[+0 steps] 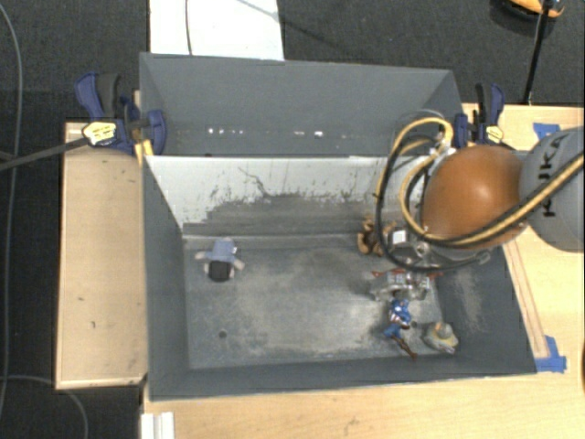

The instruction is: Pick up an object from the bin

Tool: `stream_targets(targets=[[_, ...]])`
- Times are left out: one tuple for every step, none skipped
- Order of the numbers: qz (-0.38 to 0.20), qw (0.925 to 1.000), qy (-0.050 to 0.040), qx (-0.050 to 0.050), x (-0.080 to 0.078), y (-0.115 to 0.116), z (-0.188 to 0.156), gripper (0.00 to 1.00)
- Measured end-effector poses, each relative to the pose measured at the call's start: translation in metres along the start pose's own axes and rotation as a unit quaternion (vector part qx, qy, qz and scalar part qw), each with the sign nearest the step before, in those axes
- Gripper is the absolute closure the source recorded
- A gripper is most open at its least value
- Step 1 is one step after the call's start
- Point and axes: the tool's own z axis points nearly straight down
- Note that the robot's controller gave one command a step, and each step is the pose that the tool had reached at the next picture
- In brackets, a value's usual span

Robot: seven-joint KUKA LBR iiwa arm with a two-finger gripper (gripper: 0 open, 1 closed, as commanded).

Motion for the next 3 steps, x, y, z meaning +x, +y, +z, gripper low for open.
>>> stream_targets(targets=[[0.000,1.0000,0.0000,0.000,0.000,0.000,0.000,1.00],[-0.011,0.9999,-0.0009,-0.002,-0.004,0.013,-0.053,1.00],[-0.022,0.9997,-0.0012,0.002,-0.008,0.023,-0.089,1.00]])
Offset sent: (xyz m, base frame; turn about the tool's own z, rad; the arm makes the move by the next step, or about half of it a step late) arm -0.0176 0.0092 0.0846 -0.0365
